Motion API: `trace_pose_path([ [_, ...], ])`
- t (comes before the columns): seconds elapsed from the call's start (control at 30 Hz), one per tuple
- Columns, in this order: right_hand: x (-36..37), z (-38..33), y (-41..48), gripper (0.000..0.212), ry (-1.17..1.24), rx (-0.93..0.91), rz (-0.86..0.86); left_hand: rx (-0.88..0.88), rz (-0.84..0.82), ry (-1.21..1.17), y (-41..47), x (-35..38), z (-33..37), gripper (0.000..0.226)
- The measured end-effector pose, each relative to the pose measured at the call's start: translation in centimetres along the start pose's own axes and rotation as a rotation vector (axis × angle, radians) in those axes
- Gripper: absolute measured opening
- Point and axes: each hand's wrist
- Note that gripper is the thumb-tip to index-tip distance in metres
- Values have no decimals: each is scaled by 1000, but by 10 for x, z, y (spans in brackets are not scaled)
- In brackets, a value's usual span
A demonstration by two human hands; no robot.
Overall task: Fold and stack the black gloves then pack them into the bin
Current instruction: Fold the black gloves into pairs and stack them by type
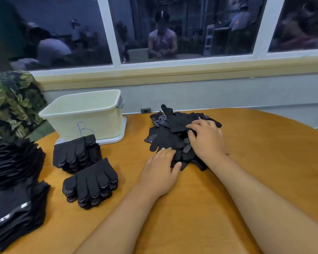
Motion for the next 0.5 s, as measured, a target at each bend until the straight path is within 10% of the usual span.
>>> trace_pose_path([
  [0.5,-55,-7,-74,12,1010,76,26,-92,318,-591,-20,-21,15,88],
])
Point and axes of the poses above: each hand's wrist, its own y-axis towards the middle knuckle, its own x-axis out of the palm, z = x × y, and after that the axes turned 4 degrees about x, right-handed
